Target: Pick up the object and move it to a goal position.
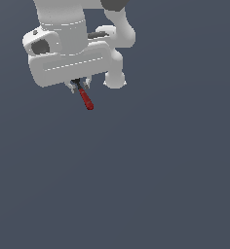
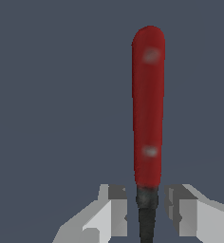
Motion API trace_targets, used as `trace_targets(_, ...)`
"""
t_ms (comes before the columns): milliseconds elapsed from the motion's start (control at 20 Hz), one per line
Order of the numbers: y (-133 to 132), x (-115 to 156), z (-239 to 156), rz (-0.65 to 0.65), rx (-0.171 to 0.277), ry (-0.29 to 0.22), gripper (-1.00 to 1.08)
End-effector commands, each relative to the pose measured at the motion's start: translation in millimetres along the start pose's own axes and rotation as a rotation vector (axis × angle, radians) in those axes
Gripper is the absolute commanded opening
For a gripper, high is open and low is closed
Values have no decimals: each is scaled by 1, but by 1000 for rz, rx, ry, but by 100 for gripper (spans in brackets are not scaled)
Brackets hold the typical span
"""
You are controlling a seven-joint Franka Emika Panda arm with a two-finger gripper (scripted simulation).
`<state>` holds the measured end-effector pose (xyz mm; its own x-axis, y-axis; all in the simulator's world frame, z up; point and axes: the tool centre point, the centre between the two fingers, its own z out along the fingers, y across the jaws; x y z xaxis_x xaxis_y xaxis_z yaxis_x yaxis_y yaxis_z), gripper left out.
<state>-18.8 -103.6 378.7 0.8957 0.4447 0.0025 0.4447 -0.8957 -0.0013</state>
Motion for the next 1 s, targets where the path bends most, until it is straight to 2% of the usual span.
trace_targets(0, 10, 0, -19, 0, 0, -1, -100)
trace_targets(500, 43, 0, -75, 1, -1, -2, -100)
trace_targets(950, 57, 2, -100, 2, -1, -2, -100)
